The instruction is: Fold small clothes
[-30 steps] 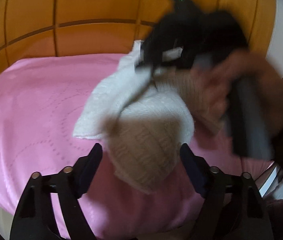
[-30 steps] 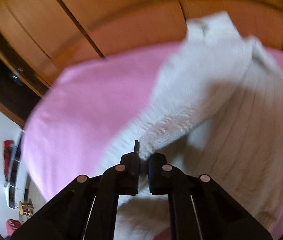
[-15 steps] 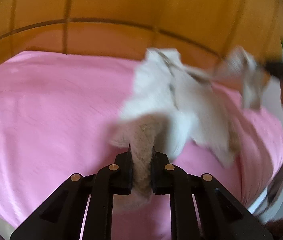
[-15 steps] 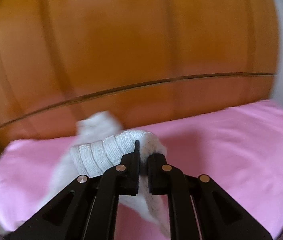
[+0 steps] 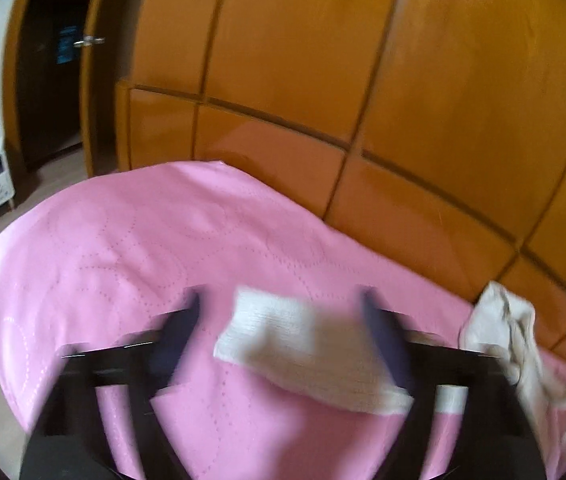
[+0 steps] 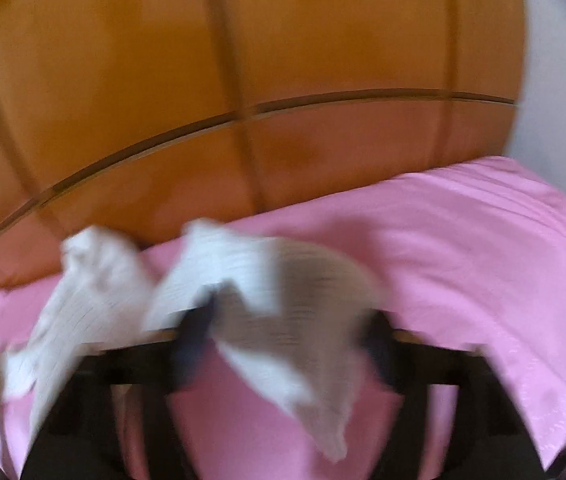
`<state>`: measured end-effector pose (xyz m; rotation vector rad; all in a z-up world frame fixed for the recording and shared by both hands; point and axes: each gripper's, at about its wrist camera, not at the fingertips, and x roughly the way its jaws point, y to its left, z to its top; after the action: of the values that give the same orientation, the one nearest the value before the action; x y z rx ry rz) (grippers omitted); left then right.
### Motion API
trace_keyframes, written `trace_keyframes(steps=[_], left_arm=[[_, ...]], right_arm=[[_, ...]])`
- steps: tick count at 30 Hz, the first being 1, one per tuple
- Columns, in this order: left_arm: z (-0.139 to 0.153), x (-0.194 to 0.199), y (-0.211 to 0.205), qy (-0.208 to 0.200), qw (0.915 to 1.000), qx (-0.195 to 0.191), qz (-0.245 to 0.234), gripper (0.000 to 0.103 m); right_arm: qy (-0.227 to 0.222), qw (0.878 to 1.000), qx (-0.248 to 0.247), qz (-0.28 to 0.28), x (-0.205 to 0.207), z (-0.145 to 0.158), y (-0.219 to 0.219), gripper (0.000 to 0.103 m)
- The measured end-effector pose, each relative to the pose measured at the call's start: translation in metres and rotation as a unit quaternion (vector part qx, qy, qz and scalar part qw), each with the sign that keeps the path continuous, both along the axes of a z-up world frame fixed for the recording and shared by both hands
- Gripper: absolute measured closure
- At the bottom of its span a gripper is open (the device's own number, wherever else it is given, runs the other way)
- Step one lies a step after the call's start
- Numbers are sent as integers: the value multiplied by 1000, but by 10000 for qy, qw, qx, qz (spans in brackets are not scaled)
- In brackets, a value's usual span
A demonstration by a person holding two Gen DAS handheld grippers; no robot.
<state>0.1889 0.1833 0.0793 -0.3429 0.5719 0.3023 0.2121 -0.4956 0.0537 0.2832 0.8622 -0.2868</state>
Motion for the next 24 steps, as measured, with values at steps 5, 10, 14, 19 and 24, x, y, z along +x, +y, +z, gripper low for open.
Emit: trace_keyframes(steps=[5, 10, 14, 19, 24], left_arm=[[-11, -15, -25, 107, 9988, -23, -468, 18], [-36, -38, -53, 286, 9929, -140, -1147, 18], [-50, -53, -67, 397, 9879, -277, -1471, 18], [-70, -61, -90, 551, 9804, -441, -1837, 18], [-78, -76, -112, 618, 9742, -650, -2070, 18]], right_arm=[[375, 9965, -654, -361, 0, -12, 12, 21], [1277, 9694, 1880, -930, -17, -60, -48, 25], [653, 9784, 1472, -1295, -68, -32, -59, 22], [294, 9765, 2093, 428, -93, -19, 33, 47], [194, 9328, 3120, 1791, -85, -34, 161, 63]])
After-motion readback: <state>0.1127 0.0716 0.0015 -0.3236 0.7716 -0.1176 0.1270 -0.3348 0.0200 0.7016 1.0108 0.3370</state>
